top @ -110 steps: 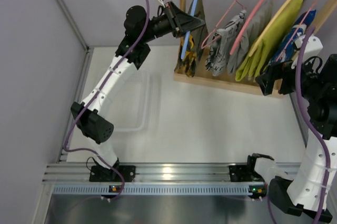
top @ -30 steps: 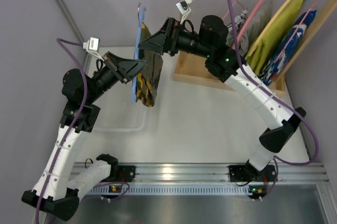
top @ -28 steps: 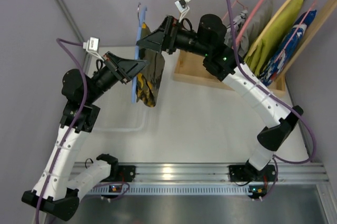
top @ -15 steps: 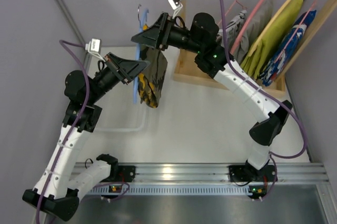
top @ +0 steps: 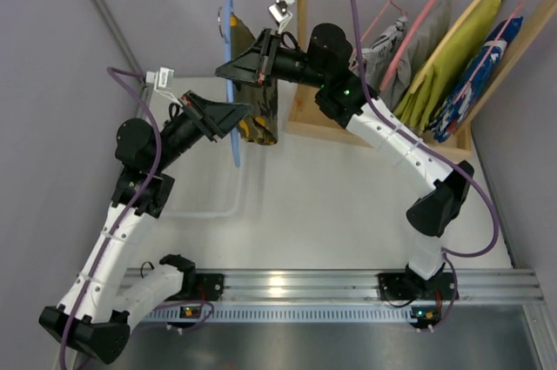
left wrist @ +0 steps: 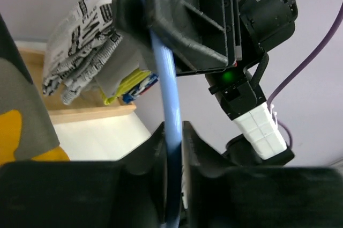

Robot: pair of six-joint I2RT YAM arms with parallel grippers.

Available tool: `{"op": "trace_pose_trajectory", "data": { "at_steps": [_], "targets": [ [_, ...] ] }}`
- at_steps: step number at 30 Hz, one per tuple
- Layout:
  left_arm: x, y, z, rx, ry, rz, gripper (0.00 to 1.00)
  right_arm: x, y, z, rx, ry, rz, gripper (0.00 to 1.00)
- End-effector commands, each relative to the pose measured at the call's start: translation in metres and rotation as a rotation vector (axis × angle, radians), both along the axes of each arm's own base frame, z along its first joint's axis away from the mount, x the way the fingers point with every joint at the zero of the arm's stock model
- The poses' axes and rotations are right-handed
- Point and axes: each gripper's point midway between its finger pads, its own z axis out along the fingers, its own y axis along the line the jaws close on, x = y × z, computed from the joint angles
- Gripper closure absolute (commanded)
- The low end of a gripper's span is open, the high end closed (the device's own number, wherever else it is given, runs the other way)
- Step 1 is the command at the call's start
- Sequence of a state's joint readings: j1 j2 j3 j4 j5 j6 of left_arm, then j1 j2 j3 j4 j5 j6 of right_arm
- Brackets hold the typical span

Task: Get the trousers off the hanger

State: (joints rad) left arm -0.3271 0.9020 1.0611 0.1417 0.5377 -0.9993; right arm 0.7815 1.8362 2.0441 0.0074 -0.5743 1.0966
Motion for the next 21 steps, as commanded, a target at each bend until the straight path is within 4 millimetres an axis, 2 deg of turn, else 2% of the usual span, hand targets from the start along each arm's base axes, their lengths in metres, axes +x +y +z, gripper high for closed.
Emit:
{"op": "trace_pose_trajectory", "data": {
  "at_steps": [1, 2, 3, 6, 10, 12, 14, 15, 16, 17, 18, 19, 21],
  "targets": [
    [-0.029, 0.015, 0.058, 0.006, -0.332, 0.071, 0.73, -0.027, -0.022, 0.06, 0.139, -0.267, 0.047, 1.0],
    [-0.021, 0.023, 0.058, 0.037, -0.356, 0.152, 0.56, -0.03, -0.029, 0.068, 0.152, -0.283, 0.042, 1.0],
    [-0.022, 0.026, 0.059, 0.055, -0.379, 0.177, 0.5, -0.026, -0.035, 0.07, 0.152, -0.287, 0.031, 1.0],
    [-0.033, 0.038, 0.069, 0.101, -0.488, 0.248, 0.37, -0.025, -0.051, 0.073, 0.149, -0.276, 0.016, 1.0],
    [-0.023, 0.062, 0.071, 0.162, -0.514, 0.421, 0.3, -0.021, -0.063, 0.065, 0.133, -0.218, 0.003, 1.0],
    [-0.008, 0.083, 0.057, 0.192, -0.433, 0.551, 0.25, -0.025, -0.068, 0.07, 0.145, -0.203, 0.002, 1.0],
    [-0.001, 0.092, 0.038, 0.256, -0.398, 0.606, 0.24, -0.028, -0.071, 0.075, 0.161, -0.193, 0.004, 1.0],
    [-0.001, 0.092, 0.019, 0.289, -0.392, 0.603, 0.24, -0.031, -0.072, 0.078, 0.169, -0.18, 0.009, 1.0],
    [-0.003, 0.091, 0.01, 0.336, -0.425, 0.597, 0.24, -0.032, -0.074, 0.081, 0.175, -0.178, 0.008, 1.0],
    [-0.009, 0.085, -0.011, 0.392, -0.468, 0.551, 0.24, -0.034, -0.076, 0.085, 0.181, -0.165, 0.01, 1.0],
    [-0.016, 0.087, -0.005, 0.378, -0.489, 0.557, 0.24, -0.036, -0.077, 0.087, 0.185, -0.162, 0.012, 1.0],
    [-0.016, 0.078, -0.029, 0.447, -0.518, 0.504, 0.1, -0.037, -0.079, 0.089, 0.189, -0.159, 0.011, 1.0],
    [-0.018, 0.075, -0.053, 0.503, -0.545, 0.473, 0.09, -0.04, -0.082, 0.093, 0.2, -0.149, 0.016, 1.0]
  ]
}}
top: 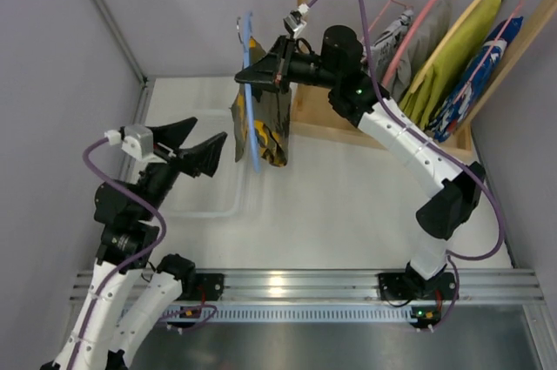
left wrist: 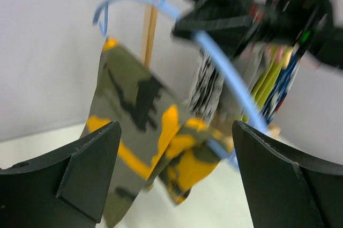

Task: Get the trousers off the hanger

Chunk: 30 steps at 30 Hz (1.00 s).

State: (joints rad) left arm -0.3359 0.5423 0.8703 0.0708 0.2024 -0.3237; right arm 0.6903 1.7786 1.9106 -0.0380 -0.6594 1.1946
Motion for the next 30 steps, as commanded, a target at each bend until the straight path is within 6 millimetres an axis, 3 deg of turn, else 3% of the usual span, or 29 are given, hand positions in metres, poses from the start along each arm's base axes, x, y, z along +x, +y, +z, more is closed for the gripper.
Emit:
{"op": "trace_pose_trajectory", "data": {
  "at_steps": [1, 6, 20, 25, 30],
  "targets": [
    [0.004, -0.009, -0.044, 0.212, -0.044, -0.012, 0.09, -0.061, -0.053, 0.132, 0.278, -0.319, -0.002, 1.0],
    [0.015, -0.015, -0.065, 0.294, -0.081, -0.017, 0.12, -0.063, -0.057, 0.134, 0.281, -0.26, -0.009, 1.0],
    [0.033, -0.054, -0.072, 0.35, -0.222, -0.16, 0.03, -0.064, -0.059, 0.124, 0.26, -0.194, -0.011, 1.0],
    [0.022, -0.066, -0.077, 0.392, -0.27, -0.218, 0.02, -0.058, -0.057, 0.119, 0.245, -0.18, -0.032, 1.0],
    [0.029, -0.064, -0.079, 0.389, -0.269, -0.161, 0.02, -0.06, -0.058, 0.124, 0.256, -0.175, -0.026, 1.0]
  ]
}}
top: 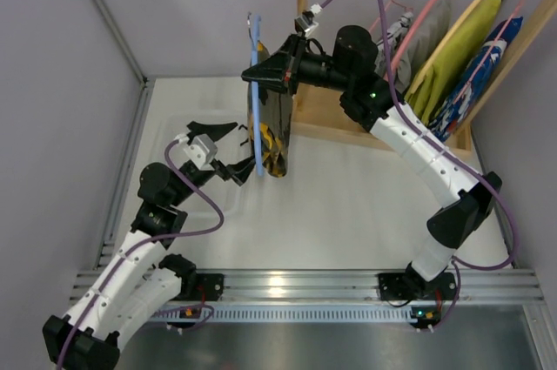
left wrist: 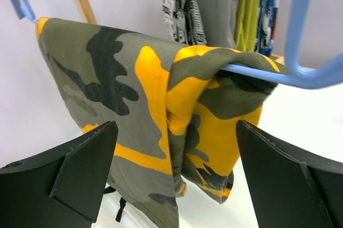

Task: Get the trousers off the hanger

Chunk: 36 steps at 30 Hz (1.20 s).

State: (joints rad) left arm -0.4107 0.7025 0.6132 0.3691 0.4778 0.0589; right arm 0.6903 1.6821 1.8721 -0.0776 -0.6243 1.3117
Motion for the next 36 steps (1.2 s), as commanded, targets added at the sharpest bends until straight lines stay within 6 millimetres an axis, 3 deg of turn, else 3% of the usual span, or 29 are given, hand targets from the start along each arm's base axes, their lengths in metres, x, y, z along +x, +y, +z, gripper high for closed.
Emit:
{"op": "trace_pose_trajectory", "data": {
  "at_steps": [1, 4, 15, 19, 22, 23, 27, 30, 36],
  "targets": [
    [0.01, 0.01, 0.021, -0.049, -0.098, 0.09, 0.02, -0.042, -0.039, 0.099, 0.215, -0.28, -0.016, 1.0],
    [0.021, 0.014, 0.027, -0.08, -0.106, 0.137, 0.04, -0.045, -0.04, 0.101, 0.218, -0.286, -0.01, 1.0],
    [0.045, 0.001, 0.027, -0.083, -0.106, 0.135, 0.1, -0.049, -0.04, 0.097, 0.222, -0.275, 0.011, 1.0],
    [0.053, -0.002, 0.03, -0.087, -0.103, 0.149, 0.24, -0.049, -0.037, 0.091, 0.212, -0.263, 0.016, 1.0],
    [0.051, -0.004, 0.037, -0.088, -0.119, 0.137, 0.46, -0.05, -0.037, 0.089, 0.207, -0.266, 0.015, 1.0],
    [0.049, -0.005, 0.039, -0.078, -0.135, 0.13, 0.61, -0.049, -0.037, 0.087, 0.203, -0.269, 0.013, 1.0],
    [0.046, -0.001, 0.051, -0.103, -0.153, 0.141, 1.0, -0.05, -0.04, 0.079, 0.173, -0.281, 0.007, 1.0],
    [0.046, 0.007, 0.066, -0.142, -0.129, 0.18, 1.0, -0.045, -0.045, 0.063, 0.128, -0.283, -0.015, 1.0],
    [0.029, 0.016, 0.121, -0.265, -0.123, 0.161, 1.0, -0.029, -0.051, 0.016, 0.045, -0.268, -0.038, 1.0]
  ]
}}
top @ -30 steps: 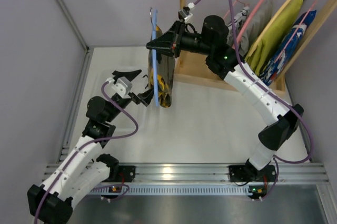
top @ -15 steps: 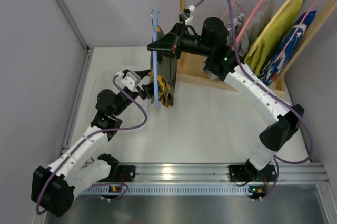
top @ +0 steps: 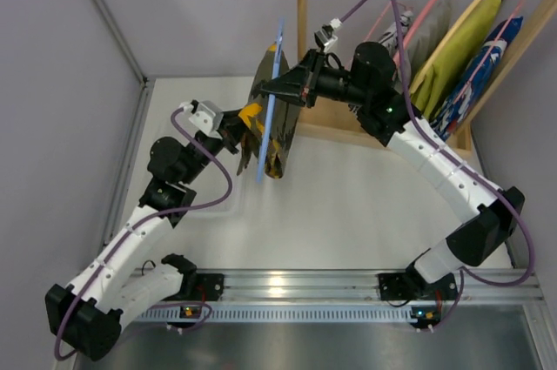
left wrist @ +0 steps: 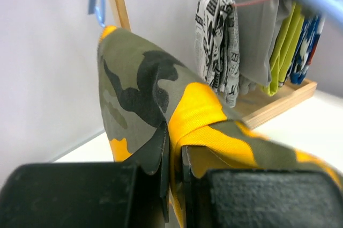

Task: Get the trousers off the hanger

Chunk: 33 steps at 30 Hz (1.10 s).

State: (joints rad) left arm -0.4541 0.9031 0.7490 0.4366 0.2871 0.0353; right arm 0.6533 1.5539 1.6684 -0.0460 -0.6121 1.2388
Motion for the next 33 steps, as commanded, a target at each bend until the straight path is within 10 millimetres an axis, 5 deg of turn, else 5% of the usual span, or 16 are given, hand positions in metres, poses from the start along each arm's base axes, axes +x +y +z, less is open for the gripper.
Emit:
{"op": "trace_pose_trajectory", "data": {
  "at_steps": [1, 8, 19, 21, 24, 28, 33],
  "targets": [
    [-0.026, 0.023, 0.114, -0.217, -0.182, 0.032, 1.0, -0.022, -0.025, 0.036, 0.073, -0.233, 0.018, 1.0],
    [-0.042, 0.028, 0.172, -0.352, -0.179, -0.016, 1.0, -0.003, -0.026, -0.025, -0.009, -0.153, -0.005, 1.0],
    [-0.056, 0.072, 0.258, -0.491, -0.26, 0.135, 1.0, 0.011, -0.033, -0.068, -0.114, -0.153, -0.048, 1.0],
    [-0.045, 0.081, 0.267, -0.525, -0.218, 0.197, 1.0, 0.013, -0.033, -0.08, -0.14, -0.143, -0.053, 1.0],
    [-0.062, 0.096, 0.3, -0.572, -0.242, 0.22, 1.0, 0.017, -0.033, -0.09, -0.159, -0.138, -0.056, 1.0],
    [-0.074, 0.113, 0.321, -0.607, -0.276, 0.263, 1.0, 0.021, -0.032, -0.099, -0.178, -0.144, -0.058, 1.0],
    [-0.067, 0.149, 0.316, -0.605, -0.253, 0.477, 1.0, 0.022, -0.032, -0.098, -0.183, -0.158, -0.056, 1.0]
  ]
}}
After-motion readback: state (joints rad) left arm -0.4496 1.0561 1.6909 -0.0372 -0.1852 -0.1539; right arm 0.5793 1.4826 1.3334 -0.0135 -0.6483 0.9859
